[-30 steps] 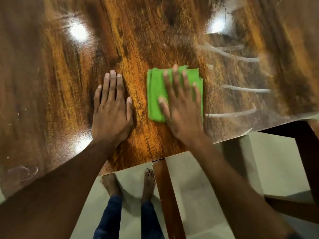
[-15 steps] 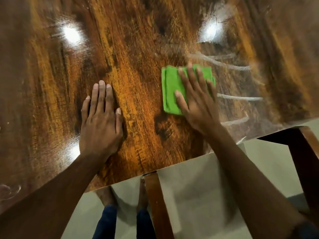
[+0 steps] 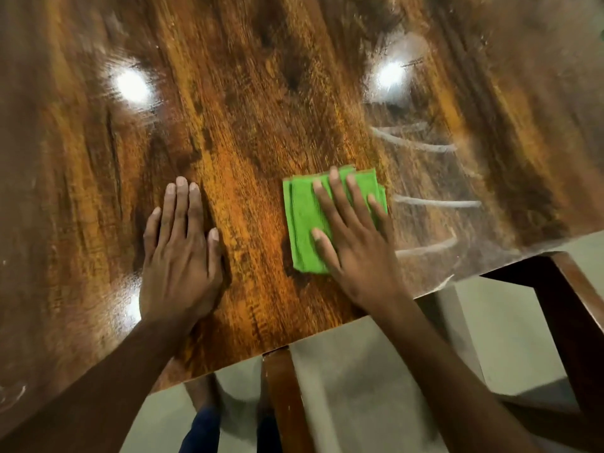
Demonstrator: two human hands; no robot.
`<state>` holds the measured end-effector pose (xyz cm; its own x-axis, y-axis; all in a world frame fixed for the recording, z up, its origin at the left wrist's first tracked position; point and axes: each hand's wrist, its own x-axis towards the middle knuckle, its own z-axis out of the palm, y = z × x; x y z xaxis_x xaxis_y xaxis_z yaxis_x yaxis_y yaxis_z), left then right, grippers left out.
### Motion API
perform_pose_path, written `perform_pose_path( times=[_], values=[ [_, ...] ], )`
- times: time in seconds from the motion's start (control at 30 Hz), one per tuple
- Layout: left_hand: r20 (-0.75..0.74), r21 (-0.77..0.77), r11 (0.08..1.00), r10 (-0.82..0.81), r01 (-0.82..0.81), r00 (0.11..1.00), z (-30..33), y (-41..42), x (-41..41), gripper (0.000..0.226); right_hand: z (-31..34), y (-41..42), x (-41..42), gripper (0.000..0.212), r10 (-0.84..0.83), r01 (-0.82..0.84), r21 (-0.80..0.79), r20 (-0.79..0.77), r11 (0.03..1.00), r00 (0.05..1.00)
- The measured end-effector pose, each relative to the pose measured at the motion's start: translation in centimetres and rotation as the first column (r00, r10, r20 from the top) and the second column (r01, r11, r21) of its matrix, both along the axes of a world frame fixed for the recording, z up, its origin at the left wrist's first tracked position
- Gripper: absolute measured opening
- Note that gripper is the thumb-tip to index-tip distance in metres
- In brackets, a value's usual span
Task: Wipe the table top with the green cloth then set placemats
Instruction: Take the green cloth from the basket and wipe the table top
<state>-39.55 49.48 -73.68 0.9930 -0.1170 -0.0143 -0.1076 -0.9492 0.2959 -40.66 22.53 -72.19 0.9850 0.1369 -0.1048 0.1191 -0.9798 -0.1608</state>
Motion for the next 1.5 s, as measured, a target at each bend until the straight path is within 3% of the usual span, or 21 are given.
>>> perform_pose_path(
  times=[0.17, 0.33, 0.5, 0.63, 0.83, 0.93, 1.03, 1.13, 1.27, 1.37, 1.5],
  values=[
    [-0.001, 0.006, 1.000, -0.014, 0.014, 1.000, -0.2, 0.0, 0.0, 0.067, 0.0, 1.8, -2.7, 0.069, -0.014, 0.014, 0.018, -0.028, 1.000, 1.000],
    [-0.011, -0.005, 1.000, -0.019, 0.019, 1.000, -0.4, 0.1, 0.1, 0.067, -1.0, 2.5, 9.6, 0.067, 0.022, -0.027, 0.060, 0.072, 0.998, 0.997],
    [-0.027, -0.023, 1.000, -0.015, 0.015, 1.000, -0.2, 0.1, 0.1, 0.066, -0.4, 1.5, 19.2, 0.066, 0.007, -0.008, 0.035, 0.042, 0.999, 0.999],
    [-0.030, -0.038, 0.999, -0.030, 0.029, 0.999, -0.2, 0.2, 0.2, 0.066, -0.2, 0.0, 14.0, 0.065, 0.025, -0.029, 0.053, 0.073, 0.998, 0.997],
    [0.010, -0.076, 0.997, -0.009, 0.010, 1.000, -1.3, 0.3, 0.3, 0.067, 0.9, -4.8, -2.6, 0.067, 0.002, 0.001, 0.060, -0.055, 0.998, 0.998],
    [0.078, -0.053, 0.998, -0.010, 0.014, 0.997, -3.0, 0.2, 0.3, 0.068, 0.7, -6.8, -6.4, 0.066, -0.011, 0.013, 0.031, -0.064, 0.999, 0.998],
    [0.093, -0.016, 0.999, -0.030, 0.032, 0.995, -4.0, 0.5, 0.2, 0.067, 0.4, -6.9, -1.9, 0.067, 0.018, -0.018, 0.045, 0.010, 0.999, 1.000],
    [0.087, -0.003, 0.999, -0.053, 0.053, 0.995, -3.0, 0.5, 0.1, 0.066, -0.2, -6.5, 9.0, 0.066, 0.039, -0.044, 0.067, 0.072, 0.997, 0.997],
    [0.071, 0.064, 0.997, -0.052, 0.048, 0.996, -1.2, 0.0, 0.0, 0.067, 0.5, -6.0, 19.0, 0.067, 0.033, -0.034, 0.032, 0.023, 0.999, 0.999],
    [0.071, 0.088, 0.994, -0.069, 0.063, 0.995, -0.9, -0.7, 0.0, 0.068, 0.0, -7.0, 16.7, 0.067, 0.053, -0.056, 0.043, 0.064, 0.997, 0.997],
    [0.022, -0.024, 0.996, -0.080, 0.080, 0.997, 1.2, -6.7, -1.0, 0.069, -1.1, -10.0, 7.4, 0.066, 0.040, -0.045, 0.057, 0.083, 0.997, 0.996]
  ],
)
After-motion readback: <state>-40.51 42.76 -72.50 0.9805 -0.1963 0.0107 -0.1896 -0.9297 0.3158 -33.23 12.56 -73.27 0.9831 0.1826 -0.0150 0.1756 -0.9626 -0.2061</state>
